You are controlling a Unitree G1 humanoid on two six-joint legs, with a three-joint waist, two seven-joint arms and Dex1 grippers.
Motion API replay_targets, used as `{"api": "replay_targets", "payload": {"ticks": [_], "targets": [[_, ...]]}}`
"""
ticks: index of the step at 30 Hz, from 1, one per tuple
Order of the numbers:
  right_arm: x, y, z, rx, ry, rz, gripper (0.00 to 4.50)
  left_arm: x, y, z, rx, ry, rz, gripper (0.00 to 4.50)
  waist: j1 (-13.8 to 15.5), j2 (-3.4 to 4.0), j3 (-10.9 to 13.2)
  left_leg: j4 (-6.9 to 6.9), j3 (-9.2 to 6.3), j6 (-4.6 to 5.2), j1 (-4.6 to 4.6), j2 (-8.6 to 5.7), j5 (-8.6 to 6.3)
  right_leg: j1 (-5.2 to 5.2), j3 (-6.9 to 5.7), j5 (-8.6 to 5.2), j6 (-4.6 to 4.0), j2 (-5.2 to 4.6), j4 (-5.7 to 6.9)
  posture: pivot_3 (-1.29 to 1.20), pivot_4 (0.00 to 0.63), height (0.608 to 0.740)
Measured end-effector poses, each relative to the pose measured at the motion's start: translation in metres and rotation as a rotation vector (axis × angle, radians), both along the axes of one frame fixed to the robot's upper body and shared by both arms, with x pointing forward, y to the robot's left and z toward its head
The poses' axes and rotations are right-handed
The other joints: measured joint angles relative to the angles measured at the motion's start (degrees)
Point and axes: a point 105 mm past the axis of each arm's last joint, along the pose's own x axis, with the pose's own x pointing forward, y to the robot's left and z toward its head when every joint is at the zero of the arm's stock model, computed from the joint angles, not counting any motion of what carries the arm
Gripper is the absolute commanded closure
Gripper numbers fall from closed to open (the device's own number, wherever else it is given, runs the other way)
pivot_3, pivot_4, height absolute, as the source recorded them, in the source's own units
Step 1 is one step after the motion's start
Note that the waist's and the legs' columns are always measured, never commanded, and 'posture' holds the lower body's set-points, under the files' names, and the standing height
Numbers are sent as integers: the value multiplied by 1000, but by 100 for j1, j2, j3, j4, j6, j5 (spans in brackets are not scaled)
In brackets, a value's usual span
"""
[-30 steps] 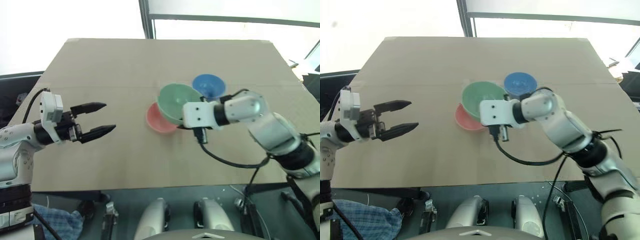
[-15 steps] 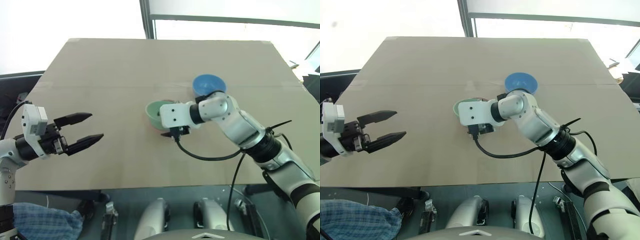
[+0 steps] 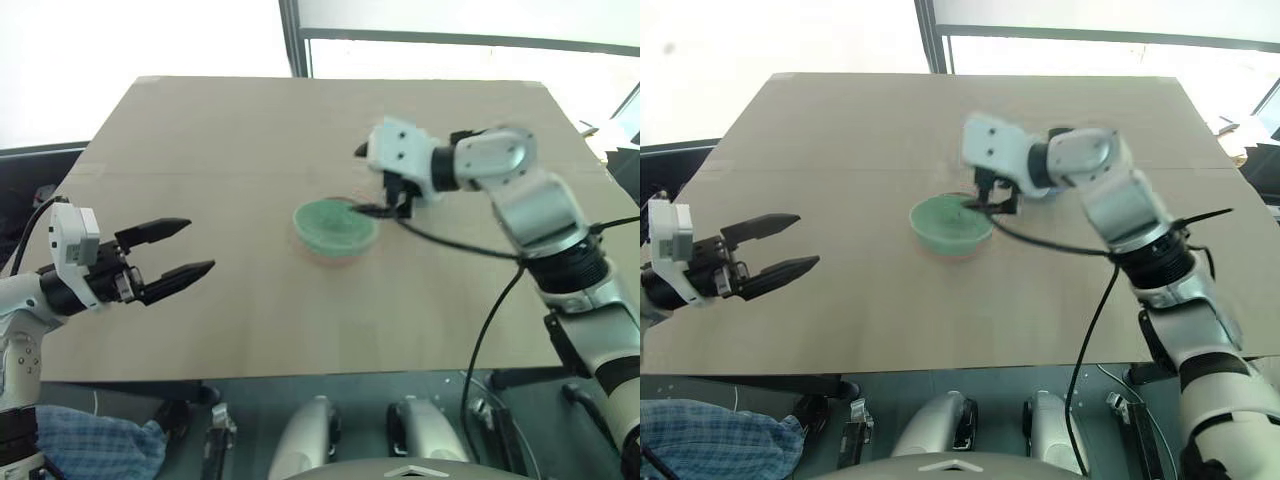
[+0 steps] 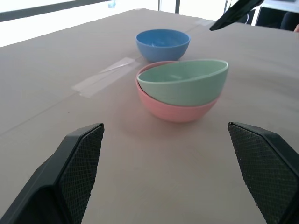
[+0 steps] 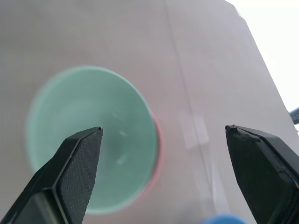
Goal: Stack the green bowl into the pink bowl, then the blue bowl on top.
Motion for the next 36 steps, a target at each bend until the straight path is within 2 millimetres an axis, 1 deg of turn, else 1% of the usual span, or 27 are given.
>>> {"api": "replay_targets", "payload": {"ticks": [3, 5, 9, 14, 16, 17, 20, 22, 24, 25, 27, 28, 31, 32, 33, 36], "targets": [[23, -27, -13, -24, 31, -116, 87, 5, -8, -3, -23, 0, -16, 0, -7, 2, 1, -4, 2, 0, -1, 0, 0, -1, 2, 0, 0, -2, -2, 0, 150, 740], [34, -38, -23, -22, 61, -166, 87, 10, -16, -2, -40, -12, -38, 0, -8, 2, 2, -8, 2, -1, -2, 0, 2, -5, 2, 0, 0, -2, -3, 0, 150, 740], [49, -47, -42, -3, 115, -218, 87, 22, -32, 5, -66, -43, -75, 0, -23, 2, 2, -22, 7, -5, -4, 0, 5, -13, 6, 0, 0, -1, -4, 0, 150, 740], [68, -56, -60, -4, 161, -287, 87, 31, -50, 3, -105, -37, -114, 0, -37, 2, 2, -30, 12, -6, -4, -2, 7, -15, 8, 0, 0, -1, -7, 0, 150, 740], [72, -57, -71, -5, 191, -301, 87, 34, -58, 2, -112, -36, -132, 0, -41, 2, 2, -30, 12, -7, -7, -2, 7, -15, 8, 1, 0, 0, -7, 0, 150, 740], [74, -61, -81, -16, 218, -318, 87, 36, -60, 5, -120, -50, -133, 0, -47, 2, 2, -30, 12, -7, -7, -3, 7, -14, 8, 1, 0, 0, -7, 0, 150, 740], [76, -64, -92, -30, 246, -330, 87, 38, -63, 9, -122, -62, -136, 0, -59, 2, 2, -30, 12, -8, -7, -4, 8, -14, 8, 1, 0, 0, -7, 0, 150, 740], [77, -65, -98, -38, 258, -331, 627, 40, -66, 7, -125, -55, -145, 0, -71, 2, 2, -30, 11, -10, -7, -4, 10, -14, 8, 1, 0, 0, -6, 0, 150, 740], [77, -66, -102, -46, 264, -332, 874, 40, -68, 4, -125, -47, -149, 0, -81, 2, 2, -30, 12, -11, -7, -4, 10, -14, 8, 1, 1, 1, -6, 0, 150, 740], [77, -67, -105, -54, 268, -333, 1448, 41, -69, 3, -126, -45, -147, 0, -101, 2, 2, -30, 11, -13, -7, -4, 11, -14, 8, 1, 1, 2, -5, 0, 150, 740], [78, -68, -106, -62, 263, -335, 2200, 42, -69, 6, -126, -53, -145, 0, -116, 3, 2, -30, 11, -15, -6, -4, 13, -14, 8, 1, 1, 2, -4, 0, 150, 740], [79, -67, -105, -62, 258, -331, 2791, 42, -69, 7, -126, -57, -146, 0, -129, 3, 2, -30, 11, -17, -6, -4, 14, -14, 8, 1, 1, 3, -3, 0, 150, 740], [80, -62, -98, -58, 233, -316, 3714, 43, -69, 7, -126, -58, -147, 0, -146, 3, 2, -31, 11, -18, -4, -3, 15, -14, 8, 1, 1, 4, -2, 0, 150, 740], [81, -62, -97, -58, 227, -313, 4219, 43, -69, 7, -126, -58, -147, 0, -145, 3, 2, -31, 10, -19, -4, -3, 15, -14, 8, 1, 1, 4, -1, 0, 150, 740], [81, -62, -97, -58, 228, -312, 4453, 43, -69, 7, -126, -58, -147, 0, -145, 3, 2, -31, 10, -19, -4, -3, 15, -14, 8, 1, 1, 4, -1, 0, 150, 740], [81, -62, -100, -60, 234, -313, 4453, 43, -68, 7, -127, -57, -146, 0, -144, 3, 3, -31, 10, -20, -4, -3, 16, -14, 8, 1, 1, 4, -1, 0, 150, 740]]}}
